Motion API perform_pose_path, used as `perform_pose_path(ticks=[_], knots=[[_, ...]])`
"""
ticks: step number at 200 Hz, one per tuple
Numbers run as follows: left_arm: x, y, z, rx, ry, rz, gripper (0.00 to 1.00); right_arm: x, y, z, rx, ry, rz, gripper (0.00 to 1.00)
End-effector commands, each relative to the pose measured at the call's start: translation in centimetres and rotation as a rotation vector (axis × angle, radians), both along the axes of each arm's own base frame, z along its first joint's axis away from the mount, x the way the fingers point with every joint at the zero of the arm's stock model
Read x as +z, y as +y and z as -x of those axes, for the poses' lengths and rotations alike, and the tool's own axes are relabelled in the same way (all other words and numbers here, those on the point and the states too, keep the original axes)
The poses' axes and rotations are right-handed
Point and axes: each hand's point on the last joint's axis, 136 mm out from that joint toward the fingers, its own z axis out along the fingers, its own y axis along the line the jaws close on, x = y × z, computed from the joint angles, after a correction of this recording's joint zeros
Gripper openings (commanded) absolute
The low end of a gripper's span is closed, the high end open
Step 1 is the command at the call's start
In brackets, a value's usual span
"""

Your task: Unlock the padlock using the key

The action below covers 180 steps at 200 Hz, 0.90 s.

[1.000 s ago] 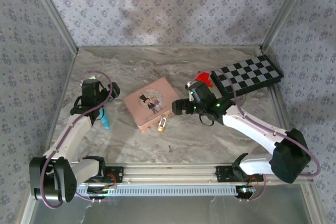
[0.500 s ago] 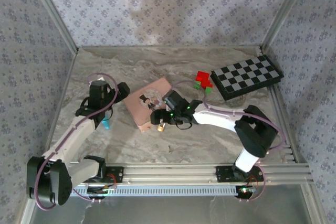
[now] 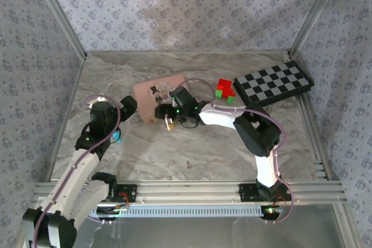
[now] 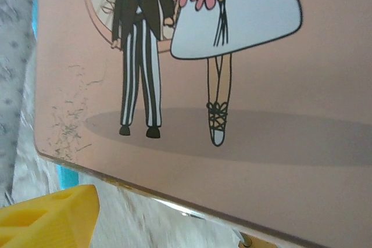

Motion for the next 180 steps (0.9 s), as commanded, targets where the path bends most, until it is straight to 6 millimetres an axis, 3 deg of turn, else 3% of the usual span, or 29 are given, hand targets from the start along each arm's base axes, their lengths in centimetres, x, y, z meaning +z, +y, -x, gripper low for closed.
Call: perform_pose_path(ticks=[1,43,66,92,128,151,180], knots=[[2.1,-0.7,0.1,-0.028,-0.024,0.03,1.0,2.4,1.2,-3.1,0.019,-0.084,-0.049,0.83],[1.8,-3.6,0.3,-0.128,-0.01,0.071,1.0,3.9,-0.5,-5.2,0.086,-0.112,-0.054,0.85],[0.9,-6.1,0.4,-0.189,0.007,0.087,1.0,5.1,-2.3,-3.8,0.161,-0.17,-0.01,0.86],[-0.3,-8.6,0.5,-0.24,0.034,0.078,0.99,3.7,-5.7,1.4,0.251,-0.136,0.199,0.87],[-1.7,-10.5,-0.5,-0.262,0.056,0.06,1.0,-0.4,-11.2,12.0,0.342,-0.008,0.511,0.86],[-1.8,-10.9,-1.8,-0.245,0.049,0.047,1.0,-0.7,-12.4,17.8,0.372,0.039,0.609,0.85],[-1.3,-11.4,-3.4,-0.232,0.032,0.034,1.0,-0.6,-12.5,21.9,0.394,0.03,0.699,0.81]])
